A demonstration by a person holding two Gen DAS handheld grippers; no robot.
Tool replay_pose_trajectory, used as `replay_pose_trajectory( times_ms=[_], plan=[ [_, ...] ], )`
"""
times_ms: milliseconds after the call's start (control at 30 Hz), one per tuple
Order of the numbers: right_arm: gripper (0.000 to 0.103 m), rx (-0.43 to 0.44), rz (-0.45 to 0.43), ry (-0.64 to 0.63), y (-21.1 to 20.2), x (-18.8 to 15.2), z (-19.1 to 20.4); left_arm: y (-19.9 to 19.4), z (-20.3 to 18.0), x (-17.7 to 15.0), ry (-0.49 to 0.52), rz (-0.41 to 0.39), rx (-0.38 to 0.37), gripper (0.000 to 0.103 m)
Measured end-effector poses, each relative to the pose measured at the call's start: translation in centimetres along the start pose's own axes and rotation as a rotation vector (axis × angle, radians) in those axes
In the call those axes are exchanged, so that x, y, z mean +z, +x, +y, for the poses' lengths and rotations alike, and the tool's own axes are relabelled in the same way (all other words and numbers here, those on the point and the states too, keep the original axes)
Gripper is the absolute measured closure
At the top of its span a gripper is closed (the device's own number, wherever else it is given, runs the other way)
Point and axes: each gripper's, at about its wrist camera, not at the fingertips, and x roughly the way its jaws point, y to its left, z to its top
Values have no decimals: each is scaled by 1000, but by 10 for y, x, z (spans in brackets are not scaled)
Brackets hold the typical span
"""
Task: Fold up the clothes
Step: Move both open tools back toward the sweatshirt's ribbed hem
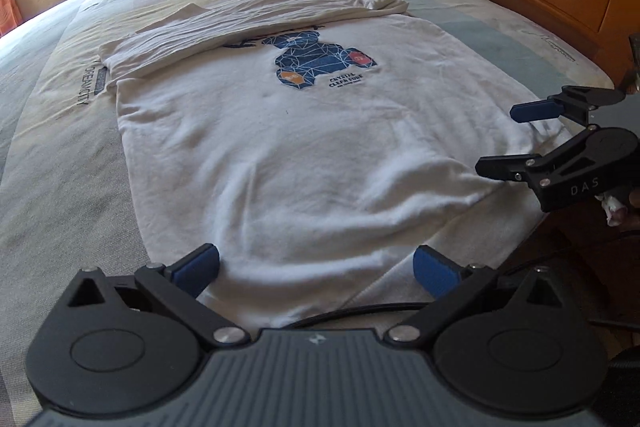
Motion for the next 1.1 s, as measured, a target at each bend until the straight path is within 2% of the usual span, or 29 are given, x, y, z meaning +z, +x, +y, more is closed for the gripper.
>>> replay_pose_trajectory(
  times_ms=[167, 233, 333, 367, 467, 533, 600, 700, 800, 867, 1100],
  plan=[
    [0, -2, -100, 4, -27, -10, -2, -23, -10, -3, 9, -120, 36, 1],
    [0, -9, -133, -2, -27, -10, 1, -20, -17, -5, -5, -153, -1, 1],
    [0, -27, -115, 15, -13, -13, 6, -4, -27, -16, -51, -126, -58, 1],
    [0, -36, -91, 32, -8, -16, 7, 1, -30, -22, -61, -111, -49, 1],
    [0, -38, -133, 76, -17, -32, 7, -8, -38, -39, -25, -132, 3, 1],
    [0, -11, -139, 97, -25, -40, 2, -16, -38, -42, -23, -137, -3, 1],
    [0, -16, -135, 50, -32, -46, 2, -22, -35, -40, -32, -142, -29, 1],
    [0, -18, -115, 2, -36, -48, 6, -26, -36, -30, -12, -198, -25, 1],
    [0, -18, -109, 28, -34, -46, 5, -15, -37, -23, -13, -210, -43, 1],
    [0, -24, -118, 26, -34, -47, 6, -2, -35, -25, -45, -175, -48, 1],
    [0, -10, -184, 0, -40, -63, 4, -10, -34, -50, -10, -221, -22, 1]
  ],
)
